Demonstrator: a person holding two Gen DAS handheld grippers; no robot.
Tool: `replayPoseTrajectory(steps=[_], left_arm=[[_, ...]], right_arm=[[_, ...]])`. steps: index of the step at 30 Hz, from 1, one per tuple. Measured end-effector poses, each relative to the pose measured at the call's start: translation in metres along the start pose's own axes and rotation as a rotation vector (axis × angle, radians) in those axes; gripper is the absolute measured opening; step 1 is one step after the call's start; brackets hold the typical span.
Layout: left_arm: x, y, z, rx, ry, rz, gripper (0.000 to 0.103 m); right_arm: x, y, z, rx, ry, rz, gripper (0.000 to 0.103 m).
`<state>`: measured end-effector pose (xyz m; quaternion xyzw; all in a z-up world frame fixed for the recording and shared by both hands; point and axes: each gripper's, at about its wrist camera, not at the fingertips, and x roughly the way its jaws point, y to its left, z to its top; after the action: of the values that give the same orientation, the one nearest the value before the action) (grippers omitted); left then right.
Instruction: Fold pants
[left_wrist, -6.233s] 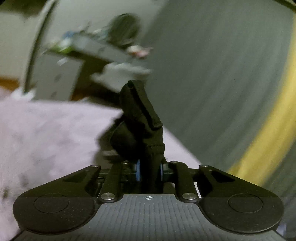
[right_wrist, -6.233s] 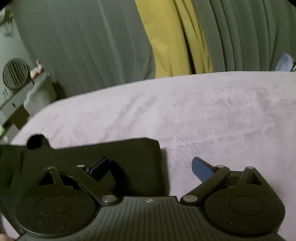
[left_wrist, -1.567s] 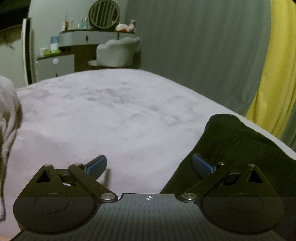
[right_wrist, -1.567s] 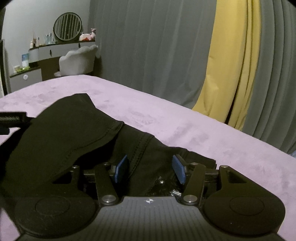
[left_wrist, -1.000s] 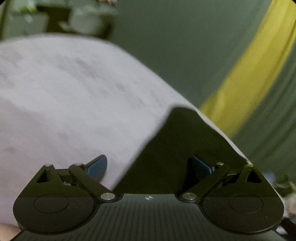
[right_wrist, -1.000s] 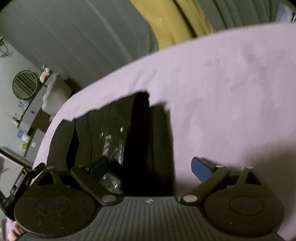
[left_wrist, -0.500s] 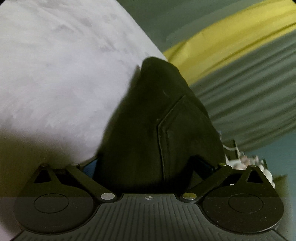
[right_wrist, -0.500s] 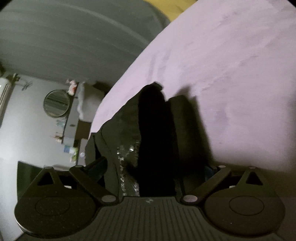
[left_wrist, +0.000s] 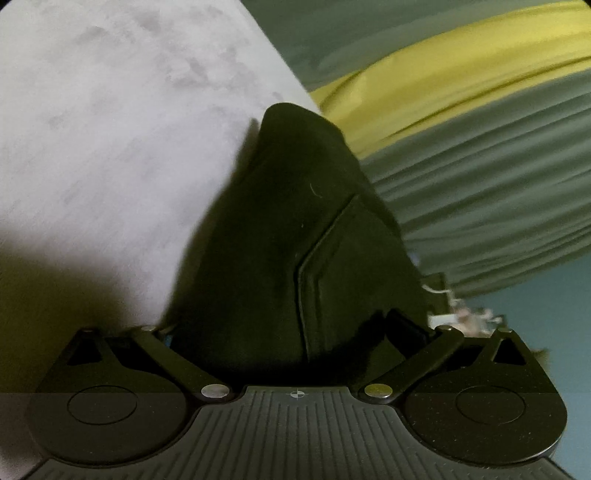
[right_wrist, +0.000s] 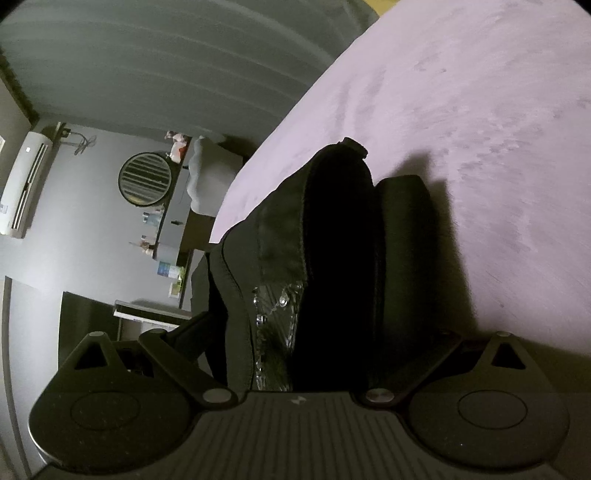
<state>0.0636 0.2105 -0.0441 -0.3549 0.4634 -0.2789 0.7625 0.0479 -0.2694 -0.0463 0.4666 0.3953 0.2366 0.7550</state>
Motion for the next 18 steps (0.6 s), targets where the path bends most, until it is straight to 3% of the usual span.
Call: replayPoseTrajectory(steps=[4, 11, 18], left_arm=[[-0.001, -0.013, -0.003, 0.026, -0.008, 0.043, 0.103], [-0.004, -0.044, -0.001, 0.077, -0.031, 0.078, 0.103], [0.013, -0.081, 0.024, 0.093, -0.143, 0.038, 0.102]], right_arm=[[-0.003, 0.006, -0.001, -0.009, -0.012, 0.007, 0.099], [-0.009, 0.02, 0.003, -0.023, -0.058, 0.129, 0.099], [-0.024, 0.029, 0.025, -0.067, -0.195, 0.189, 0.099]])
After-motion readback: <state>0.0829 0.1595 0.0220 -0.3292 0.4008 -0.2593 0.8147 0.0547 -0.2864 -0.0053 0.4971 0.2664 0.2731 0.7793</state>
